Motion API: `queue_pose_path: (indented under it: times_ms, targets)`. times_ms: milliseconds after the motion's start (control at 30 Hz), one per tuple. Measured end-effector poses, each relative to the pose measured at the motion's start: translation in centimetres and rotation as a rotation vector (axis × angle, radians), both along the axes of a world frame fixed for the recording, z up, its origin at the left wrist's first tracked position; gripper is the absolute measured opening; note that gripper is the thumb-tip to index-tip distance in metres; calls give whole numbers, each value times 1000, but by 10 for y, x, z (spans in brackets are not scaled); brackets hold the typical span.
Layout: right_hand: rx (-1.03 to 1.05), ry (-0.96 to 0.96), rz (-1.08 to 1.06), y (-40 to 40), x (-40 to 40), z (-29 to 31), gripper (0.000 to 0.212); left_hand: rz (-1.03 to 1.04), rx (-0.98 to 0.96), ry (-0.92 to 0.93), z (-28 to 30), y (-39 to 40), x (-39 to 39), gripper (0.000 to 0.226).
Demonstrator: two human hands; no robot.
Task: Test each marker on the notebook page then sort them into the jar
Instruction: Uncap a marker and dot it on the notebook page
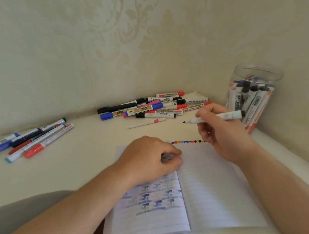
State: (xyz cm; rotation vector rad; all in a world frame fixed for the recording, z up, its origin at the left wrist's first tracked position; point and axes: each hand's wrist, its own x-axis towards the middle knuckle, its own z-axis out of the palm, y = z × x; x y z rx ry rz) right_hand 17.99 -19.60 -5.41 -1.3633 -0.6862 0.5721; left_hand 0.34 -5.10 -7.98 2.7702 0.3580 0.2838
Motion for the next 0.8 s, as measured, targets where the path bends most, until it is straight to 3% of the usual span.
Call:
queue_pose_path:
  times_ms: [67, 133, 267, 467, 800]
  targets:
    - [-125, -291, 13, 1, -8, -3, 18, 5, 28, 8, -1, -1, 0, 40]
    - [-235, -436, 24, 6, -15, -7, 16, 3, 35, 22, -2, 0, 0, 42]
    - [-283, -365, -47, 13, -19, -8, 17, 6, 38, 27, -3, 1, 2, 58]
    - [-340, -246, -78, 19, -20, -10, 20, 30, 54, 29, -1, -2, -1, 43]
    - [-353, -233, -60, 22, -19, -11, 22, 39, 11, 36, 0, 0, 1, 45]
